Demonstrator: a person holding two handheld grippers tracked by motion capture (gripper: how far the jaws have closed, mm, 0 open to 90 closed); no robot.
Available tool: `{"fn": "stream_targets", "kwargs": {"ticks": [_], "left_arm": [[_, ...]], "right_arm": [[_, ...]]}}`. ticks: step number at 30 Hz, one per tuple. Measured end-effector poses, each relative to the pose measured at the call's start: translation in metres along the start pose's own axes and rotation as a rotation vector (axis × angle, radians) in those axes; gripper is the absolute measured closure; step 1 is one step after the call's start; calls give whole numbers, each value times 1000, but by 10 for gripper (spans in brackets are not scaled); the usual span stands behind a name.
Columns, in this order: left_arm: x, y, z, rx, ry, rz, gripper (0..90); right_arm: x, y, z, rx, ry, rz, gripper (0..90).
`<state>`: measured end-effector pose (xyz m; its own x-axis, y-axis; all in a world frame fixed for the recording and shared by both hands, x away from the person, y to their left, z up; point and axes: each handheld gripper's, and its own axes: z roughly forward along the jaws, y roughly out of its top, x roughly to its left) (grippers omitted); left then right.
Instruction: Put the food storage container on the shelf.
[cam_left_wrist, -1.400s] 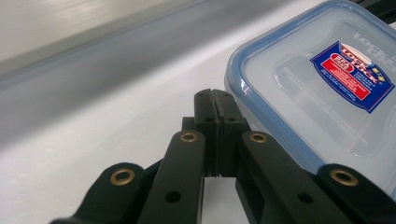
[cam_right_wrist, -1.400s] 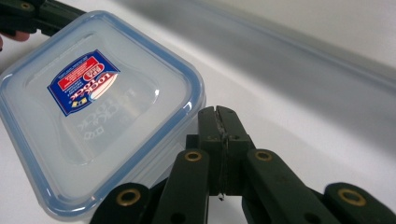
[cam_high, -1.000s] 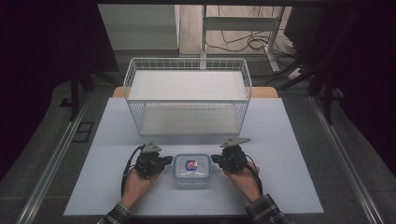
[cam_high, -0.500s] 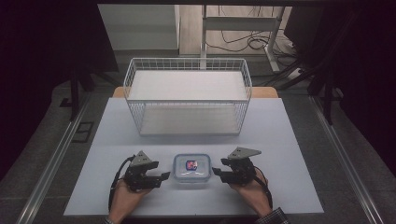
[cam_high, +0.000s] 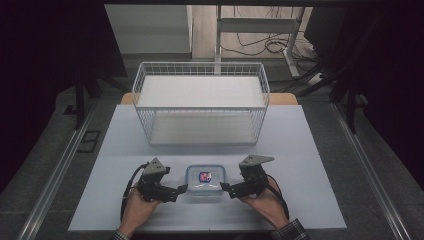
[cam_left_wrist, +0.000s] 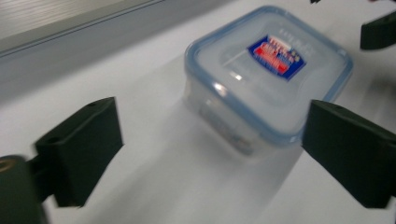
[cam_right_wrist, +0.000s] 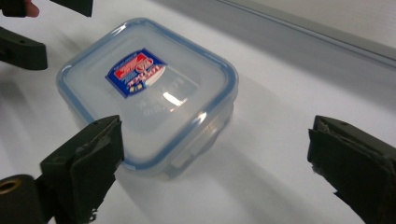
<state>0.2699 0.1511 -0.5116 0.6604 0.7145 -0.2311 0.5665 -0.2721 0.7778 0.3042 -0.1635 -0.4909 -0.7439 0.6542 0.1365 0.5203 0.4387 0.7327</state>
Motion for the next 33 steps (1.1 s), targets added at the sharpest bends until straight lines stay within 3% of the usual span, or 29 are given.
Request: {"fn": "stream_targets", "kwargs": {"ticks": [1,7,9,12,13,14,15,16,17,19,21,24,31,33], "left_arm": [[-1,5,4,-2,-25,-14,30],[-4,14,19,26,-41,-3,48],[-1,12,31,49,-52,-18,48],[6,7,39,53,-135,-92,21],[6,7,39,53,-135,-92,21],[5,5,41,55,-183,-104,37],[5,5,41,58,-202,-103,69],[5,5,41,58,-202,-103,120],[3,6,40,60,-209,-102,125],[0,6,37,64,-190,-82,154],[-1,3,28,57,-187,-86,231],[-2,-2,22,53,-200,-95,312],[-5,-6,16,64,-208,-79,393],[-2,-9,10,41,-236,-101,459]], "right_arm": [[0,4,3,8,8,8,22],[-1,11,16,13,46,44,34],[-3,10,27,41,78,68,34],[-5,6,35,66,139,103,36],[-5,6,35,66,139,103,36],[-7,5,37,67,172,129,71],[-7,5,37,72,196,137,96],[-7,5,37,72,196,137,96],[-7,4,38,80,223,140,117],[-3,3,37,84,221,132,113],[3,3,29,70,187,92,197],[4,1,21,69,174,82,252],[-2,-7,10,67,235,121,428],[-7,-9,7,49,266,153,487]]}}
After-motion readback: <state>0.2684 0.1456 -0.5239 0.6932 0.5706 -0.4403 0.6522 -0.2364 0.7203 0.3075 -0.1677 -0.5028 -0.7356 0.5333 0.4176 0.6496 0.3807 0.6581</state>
